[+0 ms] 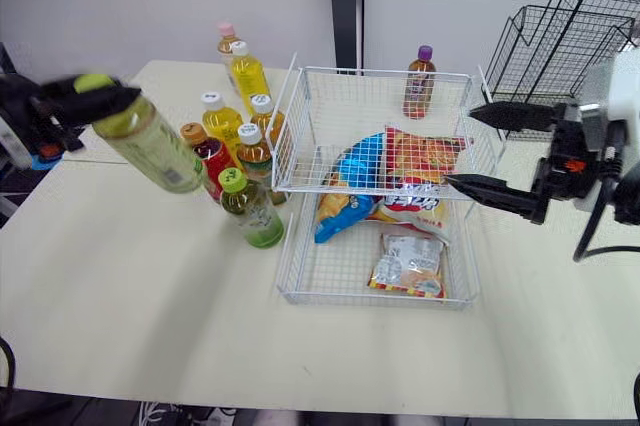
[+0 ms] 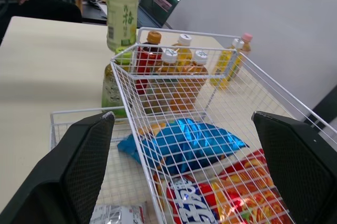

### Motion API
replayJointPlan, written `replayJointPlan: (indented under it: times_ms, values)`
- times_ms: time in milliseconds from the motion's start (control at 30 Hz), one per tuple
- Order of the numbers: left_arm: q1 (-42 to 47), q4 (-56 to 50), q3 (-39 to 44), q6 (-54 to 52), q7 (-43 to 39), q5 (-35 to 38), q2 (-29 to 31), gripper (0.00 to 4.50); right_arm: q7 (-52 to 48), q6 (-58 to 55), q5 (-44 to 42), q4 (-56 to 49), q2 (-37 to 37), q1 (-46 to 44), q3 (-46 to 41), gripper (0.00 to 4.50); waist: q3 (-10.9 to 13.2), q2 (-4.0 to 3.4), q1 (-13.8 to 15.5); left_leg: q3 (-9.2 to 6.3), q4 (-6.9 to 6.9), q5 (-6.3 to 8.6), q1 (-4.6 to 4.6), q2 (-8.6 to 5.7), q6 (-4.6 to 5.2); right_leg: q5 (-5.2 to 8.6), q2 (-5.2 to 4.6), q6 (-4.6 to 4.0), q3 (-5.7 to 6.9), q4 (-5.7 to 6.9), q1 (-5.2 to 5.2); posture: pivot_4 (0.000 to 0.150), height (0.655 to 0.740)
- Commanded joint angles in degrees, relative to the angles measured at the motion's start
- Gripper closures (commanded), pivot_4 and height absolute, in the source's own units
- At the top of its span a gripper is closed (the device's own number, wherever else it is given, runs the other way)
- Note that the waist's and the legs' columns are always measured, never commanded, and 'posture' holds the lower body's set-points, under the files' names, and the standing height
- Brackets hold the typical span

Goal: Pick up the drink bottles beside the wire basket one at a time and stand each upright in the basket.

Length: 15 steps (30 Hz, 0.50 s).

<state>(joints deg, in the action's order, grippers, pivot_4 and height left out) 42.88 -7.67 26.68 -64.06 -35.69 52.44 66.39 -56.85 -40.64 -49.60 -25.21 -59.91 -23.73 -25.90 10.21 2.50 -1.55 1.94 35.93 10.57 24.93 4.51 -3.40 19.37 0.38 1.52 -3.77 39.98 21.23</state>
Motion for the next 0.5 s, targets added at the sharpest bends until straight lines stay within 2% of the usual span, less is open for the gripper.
replayJointPlan:
  times_ms: [33, 133, 267, 500]
  values:
    - [12.4, 7.2, -4.5, 2.5, -4.8, -0.7, 3.0, 3.12, 0.8, -1.3, -1.0, -2.1, -1.9, 2.5, -6.6, 0.00, 0.0, -0.02, -0.1, 0.04, -0.01, 0.00, 0.00, 0.01, 0.00, 0.01, 0.00, 0.01, -0.03, -0.01, 0.03, 0.150, 0.7400]
    - [28.6, 16.5, -13.5, 3.6, -9.0, -4.6, -0.5, 3.12, 1.0, -2.3, -1.0, -3.5, -2.2, 6.9, -11.1, 0.00, 0.0, 0.01, 0.2, 0.06, -0.02, 0.00, 0.00, 0.00, 0.00, 0.03, 0.05, 0.05, 0.00, -0.01, 0.02, 0.150, 0.7400]
    - [43.8, 26.7, -21.6, 3.4, -14.1, -8.9, -8.0, 3.12, 3.1, -2.6, -1.0, -5.5, -0.6, 11.3, -14.3, 0.00, 0.0, 0.01, 0.4, 0.04, 0.06, 0.00, 0.06, -0.03, 0.00, 0.06, 0.08, 0.12, 0.04, 0.01, 0.00, 0.150, 0.7400]
    - [59.8, 42.7, -29.6, 6.9, -23.7, -17.2, -20.7, 3.12, 5.9, -2.2, -0.7, -8.1, 2.1, 18.2, -19.1, 0.00, 0.1, -0.09, 0.2, 0.02, 0.05, 0.00, 0.26, -0.06, 0.00, 0.10, 0.10, 0.19, 0.00, 0.01, 0.16, 0.150, 0.7400]
